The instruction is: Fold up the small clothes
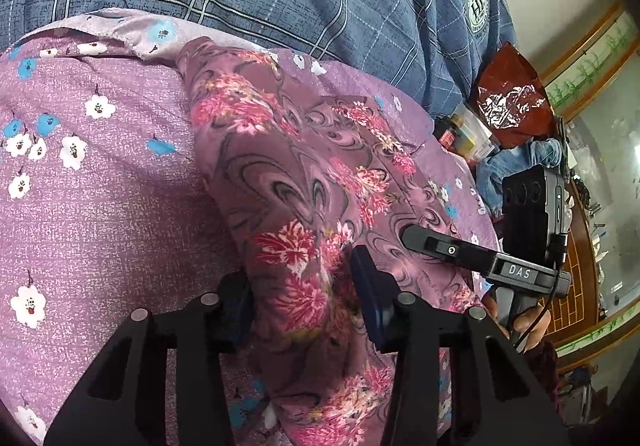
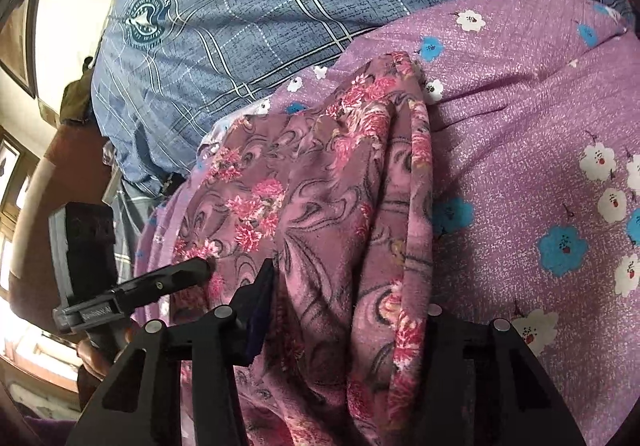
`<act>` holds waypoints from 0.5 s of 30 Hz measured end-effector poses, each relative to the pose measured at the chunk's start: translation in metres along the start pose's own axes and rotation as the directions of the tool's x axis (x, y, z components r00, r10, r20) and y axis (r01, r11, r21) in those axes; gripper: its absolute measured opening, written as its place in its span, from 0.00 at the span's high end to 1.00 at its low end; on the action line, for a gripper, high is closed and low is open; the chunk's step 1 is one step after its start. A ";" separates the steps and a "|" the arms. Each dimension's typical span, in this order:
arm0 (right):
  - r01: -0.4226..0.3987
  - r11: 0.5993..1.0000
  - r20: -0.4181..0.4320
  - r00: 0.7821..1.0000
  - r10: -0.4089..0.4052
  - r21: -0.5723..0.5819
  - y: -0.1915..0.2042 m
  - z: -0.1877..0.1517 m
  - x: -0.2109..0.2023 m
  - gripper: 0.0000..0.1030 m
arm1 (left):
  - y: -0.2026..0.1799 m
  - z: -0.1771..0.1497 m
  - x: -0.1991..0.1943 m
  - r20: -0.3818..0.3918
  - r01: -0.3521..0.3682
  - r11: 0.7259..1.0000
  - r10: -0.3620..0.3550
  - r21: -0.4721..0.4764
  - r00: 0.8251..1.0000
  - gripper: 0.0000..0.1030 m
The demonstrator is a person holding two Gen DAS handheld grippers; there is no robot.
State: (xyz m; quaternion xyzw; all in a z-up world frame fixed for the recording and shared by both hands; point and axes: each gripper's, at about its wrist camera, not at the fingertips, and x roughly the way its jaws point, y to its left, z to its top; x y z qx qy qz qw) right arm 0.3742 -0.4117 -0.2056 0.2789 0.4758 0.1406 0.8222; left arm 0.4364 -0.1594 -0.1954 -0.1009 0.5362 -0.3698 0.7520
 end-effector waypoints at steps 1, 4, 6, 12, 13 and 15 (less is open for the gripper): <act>-0.007 1.000 -0.002 1.000 0.007 0.013 -0.002 0.000 0.002 0.51 | -0.001 -0.001 0.001 -0.004 -0.020 1.000 0.020 0.007 1.000 0.59; -0.053 0.997 -0.015 0.998 0.054 0.052 -0.011 0.000 0.005 0.46 | -0.005 -0.003 0.006 -0.012 -0.074 0.997 0.075 0.024 0.997 0.59; -0.070 0.996 -0.012 0.997 0.070 0.057 -0.014 0.000 0.005 0.45 | -0.007 -0.005 0.008 -0.011 -0.102 0.994 0.103 0.042 0.995 0.58; -0.069 0.996 0.005 0.998 0.069 0.061 -0.013 -0.002 0.005 0.45 | -0.015 -0.008 0.008 0.012 -0.145 0.985 0.144 0.090 0.989 0.61; -0.064 0.996 0.007 0.998 0.064 0.063 -0.013 -0.002 0.004 0.46 | -0.016 -0.009 0.008 0.017 -0.151 0.984 0.150 0.097 0.989 0.62; -0.053 0.997 0.013 0.999 0.052 0.063 -0.012 -0.004 0.002 0.48 | -0.019 -0.009 0.006 0.027 -0.161 0.981 0.159 0.108 0.987 0.67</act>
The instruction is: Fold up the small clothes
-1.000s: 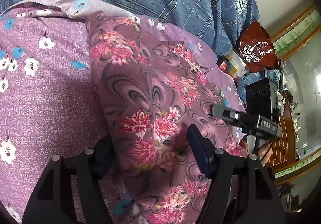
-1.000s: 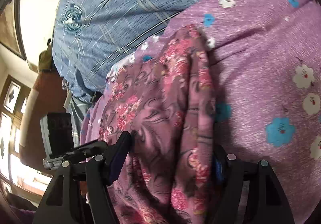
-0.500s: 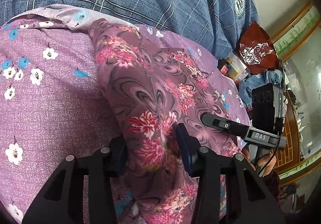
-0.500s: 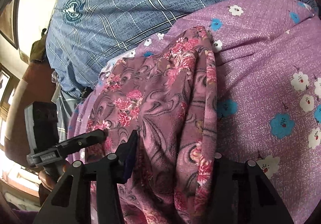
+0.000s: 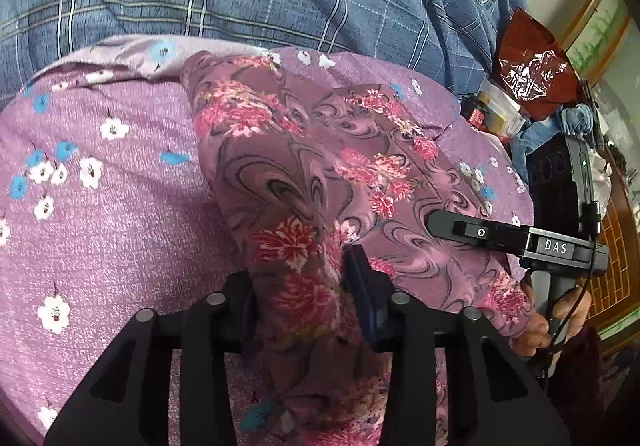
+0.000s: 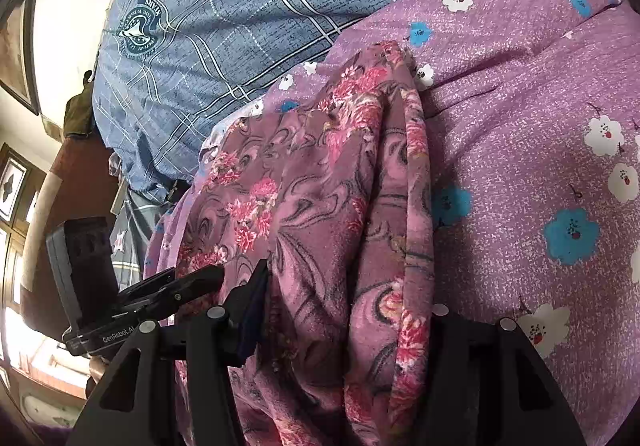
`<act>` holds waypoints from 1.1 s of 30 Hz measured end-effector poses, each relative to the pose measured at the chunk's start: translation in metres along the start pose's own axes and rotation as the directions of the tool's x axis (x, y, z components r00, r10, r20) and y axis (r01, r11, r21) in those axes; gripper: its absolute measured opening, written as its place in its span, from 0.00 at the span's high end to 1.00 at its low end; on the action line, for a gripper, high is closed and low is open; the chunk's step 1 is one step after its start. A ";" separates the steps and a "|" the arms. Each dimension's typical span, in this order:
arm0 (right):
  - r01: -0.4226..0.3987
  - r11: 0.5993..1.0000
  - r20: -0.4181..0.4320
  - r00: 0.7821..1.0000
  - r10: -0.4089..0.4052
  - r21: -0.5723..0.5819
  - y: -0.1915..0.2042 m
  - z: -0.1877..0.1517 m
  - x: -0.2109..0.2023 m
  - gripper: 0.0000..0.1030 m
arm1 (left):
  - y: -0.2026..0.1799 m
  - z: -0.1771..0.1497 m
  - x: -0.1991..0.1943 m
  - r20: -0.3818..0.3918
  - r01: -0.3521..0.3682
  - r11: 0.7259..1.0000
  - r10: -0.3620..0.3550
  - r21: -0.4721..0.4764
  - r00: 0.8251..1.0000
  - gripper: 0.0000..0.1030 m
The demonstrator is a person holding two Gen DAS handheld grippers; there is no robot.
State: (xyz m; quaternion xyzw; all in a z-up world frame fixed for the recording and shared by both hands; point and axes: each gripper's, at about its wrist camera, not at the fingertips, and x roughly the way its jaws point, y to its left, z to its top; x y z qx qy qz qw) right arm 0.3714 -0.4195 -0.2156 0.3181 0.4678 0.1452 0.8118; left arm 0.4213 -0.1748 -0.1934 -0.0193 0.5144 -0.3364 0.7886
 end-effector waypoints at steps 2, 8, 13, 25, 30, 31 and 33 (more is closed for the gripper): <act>0.020 1.000 0.011 1.000 -0.020 -0.011 0.005 -0.001 -0.003 0.51 | -0.001 0.000 -0.002 0.010 -0.006 1.000 0.006 0.007 1.000 0.71; 0.046 0.999 0.028 0.999 -0.045 -0.022 0.016 -0.002 -0.011 0.53 | -0.002 0.000 -0.009 0.023 -0.003 1.000 0.003 0.012 1.000 0.74; 0.059 0.998 0.043 0.997 -0.058 -0.019 0.027 -0.006 -0.022 0.53 | -0.007 0.000 -0.024 0.041 0.007 1.000 -0.008 0.022 0.999 0.75; 0.040 0.998 0.074 0.997 -0.037 -0.038 0.076 -0.033 -0.049 0.53 | -0.019 -0.019 -0.081 0.088 -0.024 0.998 0.019 0.050 0.996 0.75; 0.011 0.999 0.070 0.997 -0.009 -0.039 0.092 -0.057 -0.052 0.53 | -0.012 -0.041 -0.101 0.085 -0.036 0.998 0.032 0.043 0.996 0.75; 0.007 0.999 0.069 0.998 -0.004 -0.041 0.095 -0.063 -0.052 0.53 | -0.011 -0.046 -0.104 0.083 -0.040 0.998 0.037 0.045 0.996 0.75; 0.005 0.999 0.064 0.998 -0.002 -0.049 0.103 -0.073 -0.051 0.53 | -0.009 -0.055 -0.109 0.077 -0.046 0.998 0.042 0.044 0.996 0.75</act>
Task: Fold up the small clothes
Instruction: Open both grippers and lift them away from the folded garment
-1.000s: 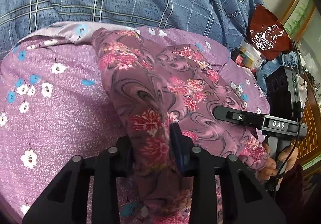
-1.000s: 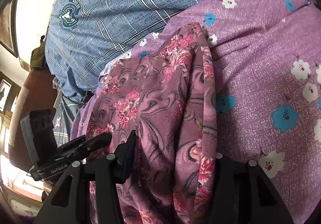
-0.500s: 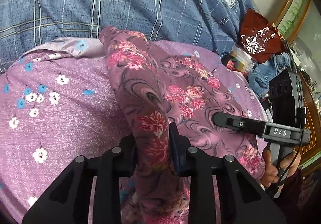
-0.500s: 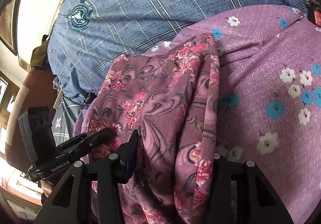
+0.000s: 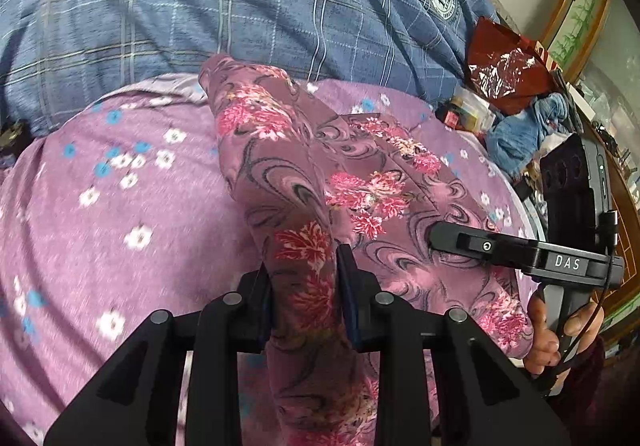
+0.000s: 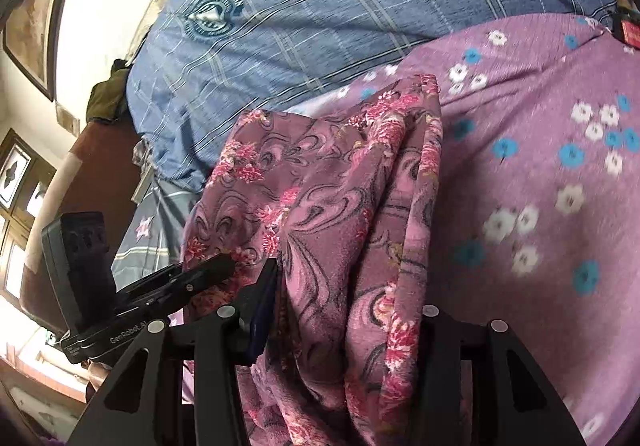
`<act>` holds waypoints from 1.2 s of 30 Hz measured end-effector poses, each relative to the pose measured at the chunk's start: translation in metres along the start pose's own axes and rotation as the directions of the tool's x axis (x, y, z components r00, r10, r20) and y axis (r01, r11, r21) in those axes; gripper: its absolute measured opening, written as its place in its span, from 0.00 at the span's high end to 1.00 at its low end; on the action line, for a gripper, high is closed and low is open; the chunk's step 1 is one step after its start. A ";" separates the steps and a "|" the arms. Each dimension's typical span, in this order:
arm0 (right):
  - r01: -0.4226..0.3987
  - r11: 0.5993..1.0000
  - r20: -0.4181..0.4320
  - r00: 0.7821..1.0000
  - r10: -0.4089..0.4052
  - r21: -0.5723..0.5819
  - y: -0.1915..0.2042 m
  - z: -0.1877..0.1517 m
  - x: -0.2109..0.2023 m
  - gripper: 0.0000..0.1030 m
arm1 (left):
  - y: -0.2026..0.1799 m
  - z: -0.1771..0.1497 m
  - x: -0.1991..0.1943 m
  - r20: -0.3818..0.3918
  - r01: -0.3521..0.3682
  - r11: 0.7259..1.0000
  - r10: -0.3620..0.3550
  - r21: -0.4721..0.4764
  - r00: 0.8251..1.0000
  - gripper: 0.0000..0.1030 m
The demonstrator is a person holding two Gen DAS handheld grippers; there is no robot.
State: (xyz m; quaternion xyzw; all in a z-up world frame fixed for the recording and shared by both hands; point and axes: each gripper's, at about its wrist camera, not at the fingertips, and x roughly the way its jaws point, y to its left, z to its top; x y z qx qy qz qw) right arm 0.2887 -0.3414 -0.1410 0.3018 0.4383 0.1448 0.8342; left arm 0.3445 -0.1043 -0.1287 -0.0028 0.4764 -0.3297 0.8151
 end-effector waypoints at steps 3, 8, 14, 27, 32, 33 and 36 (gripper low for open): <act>0.001 1.000 -0.008 1.000 -0.001 -0.012 0.011 -0.013 0.004 0.53 | 0.006 -0.015 -0.009 -0.008 -0.015 1.000 0.015 -0.011 1.000 0.75; 0.017 1.000 -0.040 0.999 -0.018 -0.008 0.018 -0.025 0.022 0.53 | 0.017 -0.028 -0.006 -0.032 -0.046 0.999 0.045 -0.029 0.998 0.75; 0.080 0.997 -0.087 0.993 -0.082 -0.022 0.013 -0.034 0.045 0.53 | 0.031 -0.042 0.014 -0.101 -0.080 0.996 0.075 -0.048 0.992 0.75; 0.256 0.958 -0.061 0.962 -0.265 -0.127 0.026 -0.046 0.054 0.42 | 0.036 -0.062 0.017 -0.077 -0.148 0.986 0.142 -0.077 0.987 0.47; 0.345 0.923 -0.024 0.935 -0.354 -0.172 0.034 -0.052 0.054 0.32 | 0.029 -0.078 0.007 -0.024 -0.215 0.974 0.214 -0.071 0.977 0.36; 0.368 0.911 -0.011 0.926 -0.377 -0.186 0.037 -0.054 0.053 0.29 | 0.028 -0.081 0.005 -0.018 -0.222 0.972 0.221 -0.074 0.975 0.35; 0.415 0.883 0.022 0.907 -0.421 -0.218 0.044 -0.058 0.049 0.27 | 0.025 -0.093 -0.007 0.013 -0.241 0.965 0.244 -0.101 0.970 0.34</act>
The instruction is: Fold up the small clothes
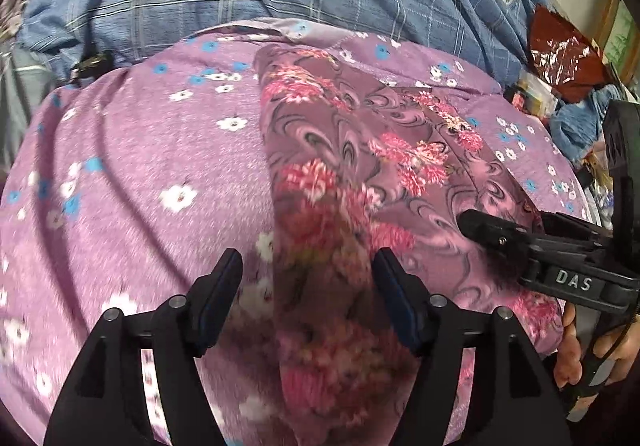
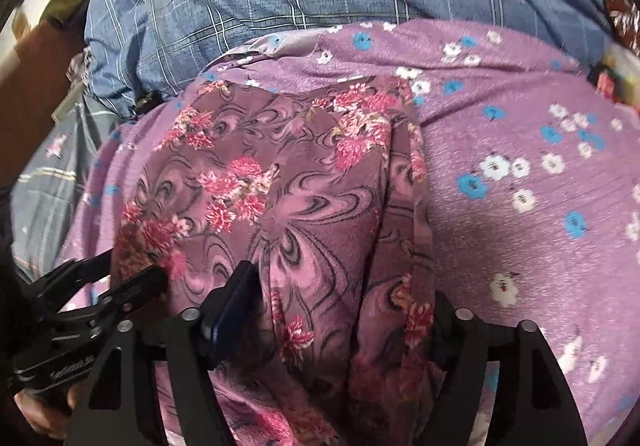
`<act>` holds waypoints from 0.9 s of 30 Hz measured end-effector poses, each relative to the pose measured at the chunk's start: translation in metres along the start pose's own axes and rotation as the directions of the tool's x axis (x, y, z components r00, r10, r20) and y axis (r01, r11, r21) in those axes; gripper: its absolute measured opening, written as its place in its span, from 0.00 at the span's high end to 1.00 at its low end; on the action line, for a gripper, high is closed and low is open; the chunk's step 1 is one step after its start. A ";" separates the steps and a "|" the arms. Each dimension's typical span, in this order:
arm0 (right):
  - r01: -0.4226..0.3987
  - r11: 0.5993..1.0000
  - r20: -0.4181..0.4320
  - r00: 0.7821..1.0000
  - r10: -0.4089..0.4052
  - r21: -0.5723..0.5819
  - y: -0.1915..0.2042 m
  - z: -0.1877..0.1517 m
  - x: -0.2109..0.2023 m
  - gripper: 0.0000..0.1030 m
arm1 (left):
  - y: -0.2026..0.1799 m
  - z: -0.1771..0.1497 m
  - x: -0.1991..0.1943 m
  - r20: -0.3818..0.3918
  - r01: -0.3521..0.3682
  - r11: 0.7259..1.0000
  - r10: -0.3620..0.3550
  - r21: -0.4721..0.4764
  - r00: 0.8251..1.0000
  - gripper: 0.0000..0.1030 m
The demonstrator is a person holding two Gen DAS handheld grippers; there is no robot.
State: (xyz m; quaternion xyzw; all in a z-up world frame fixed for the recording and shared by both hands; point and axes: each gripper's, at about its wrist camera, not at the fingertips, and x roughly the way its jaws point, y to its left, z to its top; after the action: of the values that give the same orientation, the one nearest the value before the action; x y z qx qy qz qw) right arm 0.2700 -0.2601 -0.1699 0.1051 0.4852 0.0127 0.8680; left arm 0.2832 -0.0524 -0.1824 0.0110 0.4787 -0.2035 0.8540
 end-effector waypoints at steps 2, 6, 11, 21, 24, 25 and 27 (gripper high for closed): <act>0.056 0.998 0.025 0.998 -0.055 -0.031 0.007 -0.003 -0.010 0.27 | -0.001 -0.006 -0.009 0.018 -0.010 1.000 0.010 -0.010 1.000 0.34; 0.168 0.981 0.105 0.982 -0.158 -0.100 0.021 -0.012 -0.038 0.27 | -0.007 -0.015 -0.037 0.072 -0.028 1.000 0.028 -0.004 0.997 0.34; 0.222 0.968 0.229 0.954 -0.192 -0.114 0.036 -0.026 -0.090 0.27 | -0.015 -0.017 -0.078 0.143 -0.049 0.999 0.047 0.010 0.989 0.34; 0.293 0.949 0.415 0.882 -0.223 -0.112 0.059 -0.037 -0.190 0.27 | -0.037 -0.020 -0.169 0.309 -0.047 0.998 0.032 0.042 0.951 0.29; 0.299 0.948 0.449 0.865 -0.223 -0.105 0.065 -0.042 -0.213 0.27 | -0.042 -0.023 -0.189 0.343 -0.050 0.997 0.030 0.051 0.939 0.27; 0.300 0.948 0.461 0.860 -0.221 -0.105 0.066 -0.044 -0.220 0.26 | -0.044 -0.024 -0.197 0.358 -0.055 0.997 0.032 0.054 0.933 0.25; 0.303 0.947 0.477 0.851 -0.219 -0.105 0.069 -0.046 -0.231 0.26 | -0.047 -0.027 -0.210 0.384 -0.063 0.996 0.037 0.056 0.923 0.21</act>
State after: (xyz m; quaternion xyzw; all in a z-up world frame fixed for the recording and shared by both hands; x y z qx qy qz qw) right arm 0.1141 -0.2134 0.0141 -0.0395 0.2727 -0.0881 0.9573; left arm 0.1485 -0.0188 -0.0161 0.0123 0.2952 -0.1959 0.9350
